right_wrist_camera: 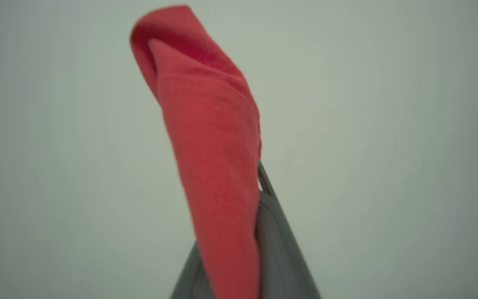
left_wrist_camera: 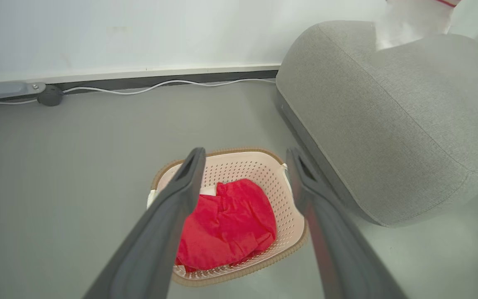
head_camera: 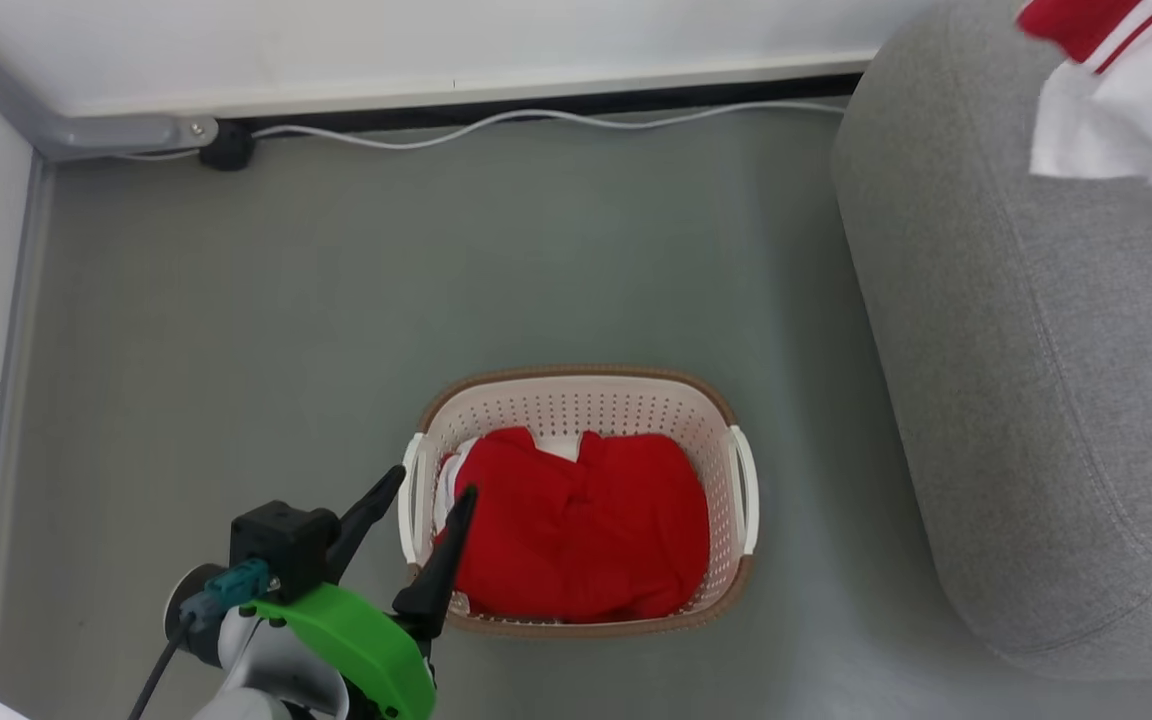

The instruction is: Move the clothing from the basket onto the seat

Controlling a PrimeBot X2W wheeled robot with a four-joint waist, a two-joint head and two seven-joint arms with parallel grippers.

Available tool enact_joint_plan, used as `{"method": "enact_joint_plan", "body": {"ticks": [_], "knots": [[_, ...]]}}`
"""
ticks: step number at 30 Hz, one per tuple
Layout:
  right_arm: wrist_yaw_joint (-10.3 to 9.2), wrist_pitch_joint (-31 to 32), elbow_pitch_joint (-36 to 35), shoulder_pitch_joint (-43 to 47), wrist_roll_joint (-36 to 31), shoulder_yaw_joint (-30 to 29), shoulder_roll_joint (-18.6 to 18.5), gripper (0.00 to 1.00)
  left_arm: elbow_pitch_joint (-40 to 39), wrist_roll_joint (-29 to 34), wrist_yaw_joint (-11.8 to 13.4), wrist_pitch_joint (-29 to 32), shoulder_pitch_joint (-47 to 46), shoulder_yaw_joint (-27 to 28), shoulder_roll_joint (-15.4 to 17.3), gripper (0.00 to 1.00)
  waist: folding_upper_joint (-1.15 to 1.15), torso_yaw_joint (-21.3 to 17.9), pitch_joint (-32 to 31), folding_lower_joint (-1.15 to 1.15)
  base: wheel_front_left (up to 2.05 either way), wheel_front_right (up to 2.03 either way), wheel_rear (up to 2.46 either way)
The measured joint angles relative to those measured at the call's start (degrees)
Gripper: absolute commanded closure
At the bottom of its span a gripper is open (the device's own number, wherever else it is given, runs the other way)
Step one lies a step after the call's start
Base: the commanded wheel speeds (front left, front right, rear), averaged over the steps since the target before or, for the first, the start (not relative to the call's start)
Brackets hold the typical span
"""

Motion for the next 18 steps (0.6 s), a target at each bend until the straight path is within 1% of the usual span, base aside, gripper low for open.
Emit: {"method": "enact_joint_plan", "body": {"ticks": [5,8,10,14,15,17,18], "knots": [[-0.27,1.38,3.03,-5.43,1.94,-4.61,-4.74,1.0,-0.24,2.5,0.0,0.73,1.59,2.26,0.45,0.0,0.0,-0.06,4.02,0.0,0.0,0.0,0.0],[-0.64,2.7,5.2,-6.7,2.12,-5.39,-7.31,1.0,-0.9,3.42,0.0,1.93,2.49,3.47,1.94,0.0,0.0,-0.41,6.43,0.0,0.0,0.0,0.0],[-0.63,3.14,6.86,-7.1,2.15,-5.91,-8.27,1.0,-1.51,3.86,0.0,2.44,3.32,4.49,2.82,0.0,0.0,-0.79,8.03,0.0,0.0,0.0,0.0],[-0.71,3.24,9.69,-7.44,3.2,-7.21,-8.37,1.0,-2.88,6.16,0.0,2.71,4.72,7.81,3.48,0.0,0.0,-1.86,11.15,0.0,0.0,0.0,0.0],[-1.1,3.23,10.36,-7.47,3.55,-7.49,-7.92,1.0,-3.44,6.5,0.0,2.91,4.85,8.4,3.58,0.0,0.0,-2.21,11.94,0.0,0.0,0.0,0.0],[-1.26,3.01,11.88,-7.49,4.24,-8.21,-6.91,1.0,-4.6,7.05,0.0,3.38,4.87,9.25,3.67,0.0,0.0,-2.93,13.46,0.0,0.0,0.0,0.0],[-1.72,2.75,12.73,-7.49,4.79,-8.46,-6.36,1.0,-5.11,7.35,0.0,3.92,4.99,9.64,3.9,0.0,0.0,-3.34,14.24,0.0,0.0,0.0,0.0]]}}
